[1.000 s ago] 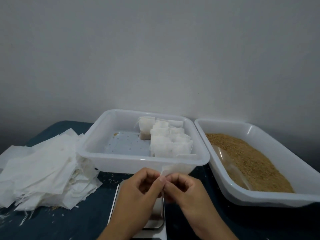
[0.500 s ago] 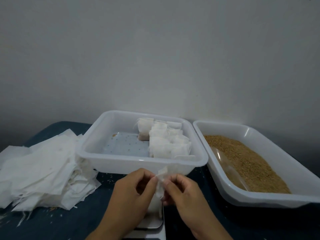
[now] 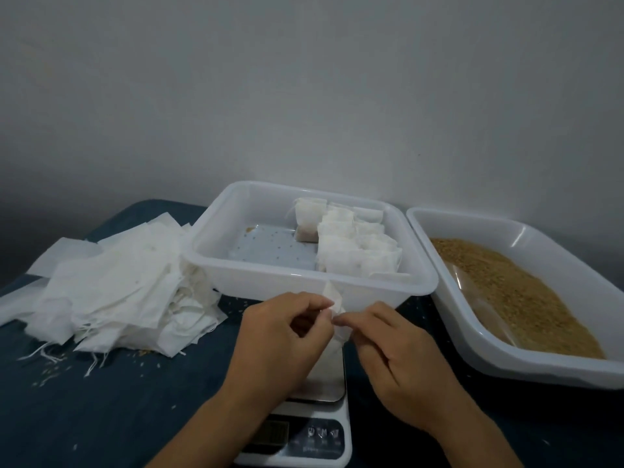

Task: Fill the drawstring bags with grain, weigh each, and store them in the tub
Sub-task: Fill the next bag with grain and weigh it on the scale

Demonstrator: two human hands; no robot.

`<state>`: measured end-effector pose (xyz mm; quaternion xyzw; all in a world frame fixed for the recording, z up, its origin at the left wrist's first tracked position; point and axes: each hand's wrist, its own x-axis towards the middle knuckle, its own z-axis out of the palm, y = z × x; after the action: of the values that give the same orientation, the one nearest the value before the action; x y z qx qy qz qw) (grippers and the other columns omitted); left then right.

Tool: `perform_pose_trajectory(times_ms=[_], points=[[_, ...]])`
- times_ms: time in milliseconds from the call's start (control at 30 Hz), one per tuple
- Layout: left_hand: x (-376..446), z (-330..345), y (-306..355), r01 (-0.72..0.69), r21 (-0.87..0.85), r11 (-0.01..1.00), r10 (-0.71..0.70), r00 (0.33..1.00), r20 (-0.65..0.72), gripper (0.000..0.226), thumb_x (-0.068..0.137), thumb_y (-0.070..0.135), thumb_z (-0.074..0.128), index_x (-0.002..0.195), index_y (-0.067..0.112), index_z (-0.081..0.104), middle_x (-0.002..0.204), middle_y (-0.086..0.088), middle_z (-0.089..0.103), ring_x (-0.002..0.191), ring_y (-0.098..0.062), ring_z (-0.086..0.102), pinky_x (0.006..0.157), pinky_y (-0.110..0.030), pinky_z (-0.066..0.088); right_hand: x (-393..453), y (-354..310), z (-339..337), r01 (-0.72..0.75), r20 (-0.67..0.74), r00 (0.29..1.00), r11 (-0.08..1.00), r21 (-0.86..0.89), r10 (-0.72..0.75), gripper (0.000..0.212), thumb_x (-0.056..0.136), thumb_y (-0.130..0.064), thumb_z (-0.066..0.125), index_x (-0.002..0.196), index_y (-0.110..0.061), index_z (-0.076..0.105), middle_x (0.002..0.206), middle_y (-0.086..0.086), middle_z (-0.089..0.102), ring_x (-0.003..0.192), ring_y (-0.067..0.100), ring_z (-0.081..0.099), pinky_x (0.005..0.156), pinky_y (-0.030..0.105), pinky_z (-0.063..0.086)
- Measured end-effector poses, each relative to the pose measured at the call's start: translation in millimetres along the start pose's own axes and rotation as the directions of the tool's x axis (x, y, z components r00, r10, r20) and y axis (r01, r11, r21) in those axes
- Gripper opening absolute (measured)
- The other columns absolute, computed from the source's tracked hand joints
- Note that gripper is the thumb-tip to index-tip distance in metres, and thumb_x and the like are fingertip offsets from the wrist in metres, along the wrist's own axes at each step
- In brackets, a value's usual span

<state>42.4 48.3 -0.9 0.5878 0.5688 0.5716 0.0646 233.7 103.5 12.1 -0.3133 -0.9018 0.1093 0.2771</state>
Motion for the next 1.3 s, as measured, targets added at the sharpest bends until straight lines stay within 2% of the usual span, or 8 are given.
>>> perform_pose_trajectory(times_ms=[200,433,567,667,867,1000,1200,1300], points=[[0,-6,4,0.192,-0.136,0.972,-0.171,0.973,0.156,0.022,0.088,0.011,0.077,0.087,0.033,0.082,0.077,0.018,0.076,0.072,-0.002,0.073,0.066,-0.009,0.051,4,-9,0,0.166,-0.077,0.979,0.961,-0.221,-0.187,0.016,0.086,-0.029,0.074,0.101,-0.025,0.076,0.091,-0.007,0.053,0.071,0.010,0.050,0.049,0.031,0.048],[9,-14,3,0.357,-0.313,0.880,-0.245,0.906,0.346,0.009,0.091,0.033,0.073,0.089,0.031,0.082,0.079,0.002,0.077,0.065,-0.008,0.067,0.061,-0.020,0.052,8,-28,-2,0.395,-0.263,0.872,0.910,-0.124,-0.414,0.016,0.090,-0.023,0.082,0.079,-0.014,0.075,0.096,0.004,0.066,0.077,0.013,0.057,0.062,0.026,0.049],[7,-22,7,0.464,-0.408,0.786,-0.169,0.797,0.580,0.046,0.097,0.054,0.054,0.127,0.025,0.072,0.120,-0.002,0.076,0.114,-0.015,0.071,0.099,-0.033,0.057,9,-25,1,0.352,-0.316,0.889,0.936,0.005,-0.332,0.020,0.098,-0.024,0.076,0.082,-0.012,0.074,0.091,-0.003,0.068,0.075,0.011,0.066,0.060,0.031,0.056],[6,-27,10,0.504,-0.396,0.767,-0.066,0.677,0.733,0.052,0.099,0.048,0.054,0.143,0.020,0.058,0.137,-0.004,0.067,0.130,-0.023,0.062,0.108,-0.038,0.051,9,-22,-3,0.295,-0.314,0.912,0.954,0.053,-0.264,0.021,0.102,-0.028,0.070,0.090,-0.012,0.077,0.092,-0.006,0.065,0.074,0.006,0.061,0.062,0.025,0.052],[6,-25,12,0.582,-0.409,0.703,0.013,0.565,0.825,0.038,0.095,0.018,0.067,0.133,0.018,0.061,0.109,-0.009,0.061,0.096,-0.023,0.058,0.085,-0.043,0.047,4,-25,-12,0.114,-0.212,0.975,0.968,0.222,-0.067,0.016,0.098,-0.033,0.072,0.100,-0.020,0.082,0.088,-0.017,0.053,0.073,0.006,0.056,0.065,0.011,0.041],[10,-26,9,0.487,-0.299,0.821,-0.073,0.608,0.790,0.031,0.091,0.011,0.069,0.114,0.033,0.066,0.094,0.008,0.062,0.084,-0.009,0.057,0.078,-0.028,0.046,3,-25,-15,-0.004,-0.057,0.998,0.952,0.305,0.022,0.014,0.102,-0.035,0.066,0.098,-0.028,0.078,0.085,-0.013,0.062,0.072,0.017,0.062,0.063,0.021,0.048],[12,-29,8,0.458,-0.263,0.849,-0.120,0.651,0.749,0.044,0.087,0.014,0.069,0.129,0.028,0.066,0.112,0.007,0.072,0.100,-0.007,0.066,0.086,-0.029,0.052,-2,-22,-22,-0.161,0.225,0.973,0.850,0.501,0.051,0.029,0.104,-0.052,0.054,0.112,-0.028,0.069,0.073,-0.008,0.068,0.050,0.016,0.067,0.051,0.023,0.051],[13,-32,9,0.441,-0.278,0.853,-0.087,0.646,0.758,0.046,0.093,0.015,0.071,0.138,0.021,0.062,0.128,-0.004,0.069,0.121,-0.023,0.066,0.102,-0.046,0.055,0,-21,-22,-0.150,0.274,0.962,0.844,0.515,0.004,0.037,0.104,-0.052,0.057,0.116,-0.018,0.068,0.079,-0.003,0.067,0.058,0.018,0.068,0.054,0.038,0.057]])
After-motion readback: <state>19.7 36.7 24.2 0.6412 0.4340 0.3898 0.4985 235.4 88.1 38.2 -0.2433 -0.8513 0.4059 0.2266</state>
